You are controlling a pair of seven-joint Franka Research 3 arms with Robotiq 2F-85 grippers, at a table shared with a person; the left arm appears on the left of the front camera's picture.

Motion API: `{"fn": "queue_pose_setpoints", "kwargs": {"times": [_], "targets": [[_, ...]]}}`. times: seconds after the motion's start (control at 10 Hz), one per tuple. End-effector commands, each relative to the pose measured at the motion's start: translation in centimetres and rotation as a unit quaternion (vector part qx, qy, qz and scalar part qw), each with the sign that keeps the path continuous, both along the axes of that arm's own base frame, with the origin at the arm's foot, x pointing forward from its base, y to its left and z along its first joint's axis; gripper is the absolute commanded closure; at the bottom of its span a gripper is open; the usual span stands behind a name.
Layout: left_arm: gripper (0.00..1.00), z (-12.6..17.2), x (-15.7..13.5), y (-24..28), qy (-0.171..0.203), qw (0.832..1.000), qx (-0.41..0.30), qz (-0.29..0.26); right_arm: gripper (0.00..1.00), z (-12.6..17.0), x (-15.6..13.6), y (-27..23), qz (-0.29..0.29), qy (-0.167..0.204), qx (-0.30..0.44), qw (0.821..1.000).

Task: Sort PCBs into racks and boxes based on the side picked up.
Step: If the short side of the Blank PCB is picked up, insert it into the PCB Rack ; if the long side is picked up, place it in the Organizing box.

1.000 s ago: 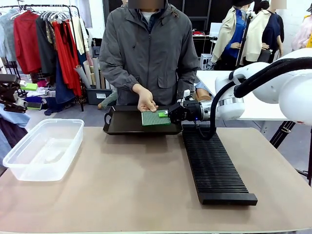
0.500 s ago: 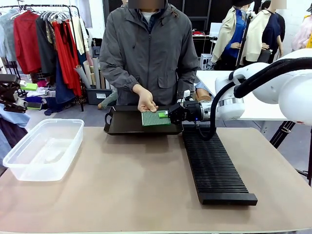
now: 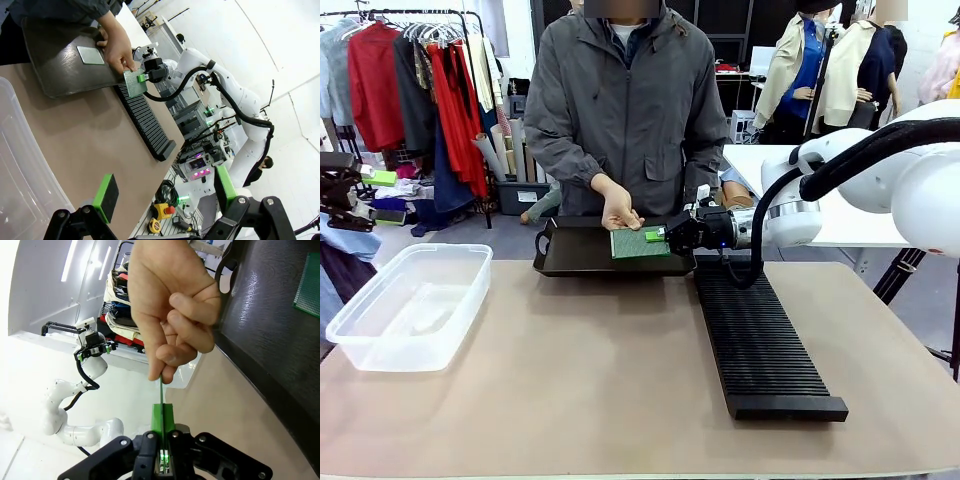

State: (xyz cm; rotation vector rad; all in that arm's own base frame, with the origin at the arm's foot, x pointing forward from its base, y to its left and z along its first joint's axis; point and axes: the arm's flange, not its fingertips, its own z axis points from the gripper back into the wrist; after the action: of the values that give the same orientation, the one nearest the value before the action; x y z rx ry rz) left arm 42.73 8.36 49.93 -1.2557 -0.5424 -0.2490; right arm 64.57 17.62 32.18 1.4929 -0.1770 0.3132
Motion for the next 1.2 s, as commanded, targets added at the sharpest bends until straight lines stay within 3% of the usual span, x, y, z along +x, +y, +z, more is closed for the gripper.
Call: {"fn": "queue_pose_setpoints", "kwargs": {"times": [0.0,1.1], "targets": [[0.00,0.24,-0.10,-0.03,0.003,1.000,-0.005,0.001,1.00,0.17,0.00,0.04,0.000,-0.001,0.000,1.000],[0.00,0.24,-0.10,-0.03,0.003,1.000,-0.005,0.001,1.00,0.17,0.00,0.04,0.000,-0.001,0.000,1.000]]}}
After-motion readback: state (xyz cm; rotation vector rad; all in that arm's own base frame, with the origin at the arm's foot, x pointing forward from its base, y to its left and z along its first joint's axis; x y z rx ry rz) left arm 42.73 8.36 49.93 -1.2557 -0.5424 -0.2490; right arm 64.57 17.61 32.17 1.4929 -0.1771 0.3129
